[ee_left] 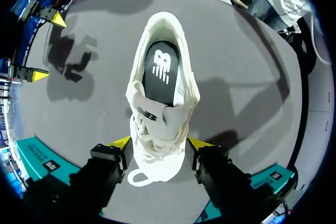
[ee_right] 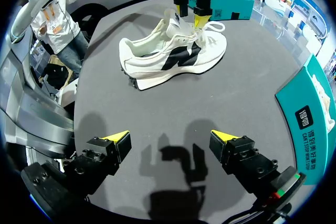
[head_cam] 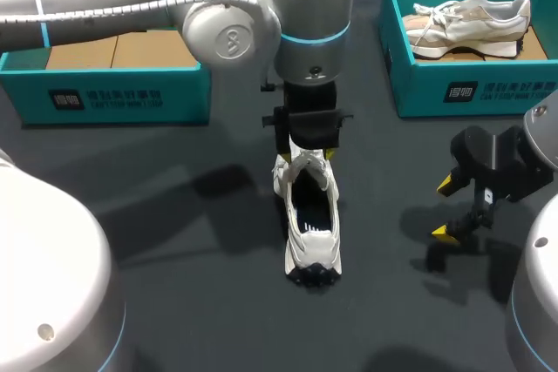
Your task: Take the shoe out of the shoebox, open the shoe tongue, remove and reinsert the insole, then place the shoe into the shoebox
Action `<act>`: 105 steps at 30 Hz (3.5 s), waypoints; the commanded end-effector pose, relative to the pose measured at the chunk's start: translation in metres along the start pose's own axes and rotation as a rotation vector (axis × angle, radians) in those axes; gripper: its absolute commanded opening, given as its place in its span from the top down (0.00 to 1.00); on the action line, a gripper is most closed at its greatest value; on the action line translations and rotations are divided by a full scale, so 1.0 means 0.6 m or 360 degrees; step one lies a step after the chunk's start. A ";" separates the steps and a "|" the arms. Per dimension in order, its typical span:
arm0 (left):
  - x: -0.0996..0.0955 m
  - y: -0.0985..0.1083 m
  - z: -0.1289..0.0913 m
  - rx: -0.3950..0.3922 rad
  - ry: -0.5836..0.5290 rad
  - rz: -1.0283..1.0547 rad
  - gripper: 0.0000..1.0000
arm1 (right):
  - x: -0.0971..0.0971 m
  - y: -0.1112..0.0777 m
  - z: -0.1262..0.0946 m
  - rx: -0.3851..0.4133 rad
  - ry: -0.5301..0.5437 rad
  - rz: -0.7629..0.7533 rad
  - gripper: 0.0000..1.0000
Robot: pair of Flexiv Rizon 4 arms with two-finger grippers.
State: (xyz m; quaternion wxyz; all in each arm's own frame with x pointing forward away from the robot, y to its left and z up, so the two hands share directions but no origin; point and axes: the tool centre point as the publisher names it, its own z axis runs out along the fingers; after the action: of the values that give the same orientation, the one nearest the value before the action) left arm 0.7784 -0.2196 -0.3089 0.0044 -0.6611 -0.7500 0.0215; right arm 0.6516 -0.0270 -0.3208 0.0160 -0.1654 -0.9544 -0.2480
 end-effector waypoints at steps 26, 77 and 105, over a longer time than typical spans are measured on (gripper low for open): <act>0.003 -0.008 -0.067 0.0151 -0.0075 0.0091 0.72 | 0.004 -0.001 -0.001 0.0001 -0.0007 -0.0001 0.00; 0.012 -0.133 0.032 0.0257 -0.0073 0.0204 0.80 | 0.004 -0.001 -0.001 0.0001 -0.0007 -0.0001 0.00; 0.029 -0.181 -0.072 0.0187 -0.0130 0.0115 0.72 | 0.004 -0.001 -0.001 0.0001 -0.0007 -0.0001 0.00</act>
State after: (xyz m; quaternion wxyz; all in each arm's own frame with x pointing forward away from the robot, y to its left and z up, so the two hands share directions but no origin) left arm 0.6737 -0.2283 -0.2856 0.0195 -0.6874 -0.7195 0.0973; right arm 0.6516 -0.0270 -0.3208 0.0161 -0.1655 -0.9544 -0.2480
